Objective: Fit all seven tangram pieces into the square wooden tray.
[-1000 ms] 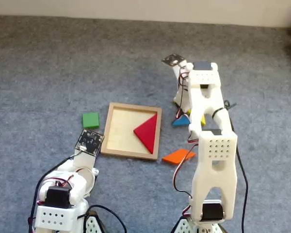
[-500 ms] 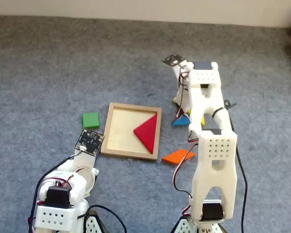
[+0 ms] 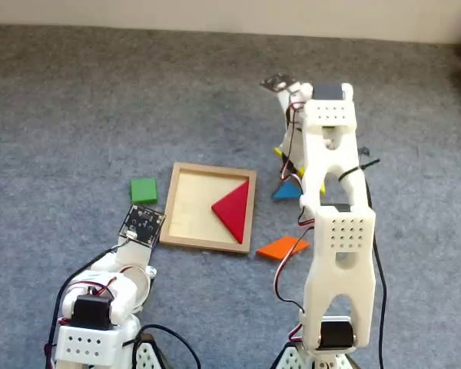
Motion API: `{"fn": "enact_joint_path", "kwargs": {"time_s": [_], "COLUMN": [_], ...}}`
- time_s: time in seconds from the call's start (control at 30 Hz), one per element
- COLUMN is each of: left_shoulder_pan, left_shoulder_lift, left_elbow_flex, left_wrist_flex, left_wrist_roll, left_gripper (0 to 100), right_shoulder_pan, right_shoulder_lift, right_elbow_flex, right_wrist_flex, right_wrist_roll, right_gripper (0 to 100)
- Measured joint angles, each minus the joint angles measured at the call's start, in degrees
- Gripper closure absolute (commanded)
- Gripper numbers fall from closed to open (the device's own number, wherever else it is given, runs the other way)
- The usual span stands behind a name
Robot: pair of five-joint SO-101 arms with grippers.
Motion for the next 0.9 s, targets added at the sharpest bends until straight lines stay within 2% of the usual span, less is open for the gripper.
{"fn": "enact_joint_path", "kwargs": {"time_s": [0.17,0.5,0.63,0.9], "left_shoulder_pan": [0.0,0.0,0.0,0.0], "left_shoulder_lift": [0.0,0.0,0.0,0.0], "left_elbow_flex": [0.0,0.0,0.0,0.0], "left_wrist_flex": [0.0,0.0,0.0,0.0], "left_wrist_roll": [0.0,0.0,0.0,0.0], "left_gripper": [99,99,99,99], "right_shoulder_pan": [0.0,-3.7,-6.3,-14.7], "right_shoulder_lift": [0.0,-0.3,-6.7,-27.1], "right_elbow_flex": [-6.3,-6.3,1.8,27.8], "right_wrist_flex": [1.1,1.2,1.2,1.2], "right_wrist_roll": [0.0,0.0,0.0,0.0], "right_gripper": [78.4,78.5,78.5,78.4]}}
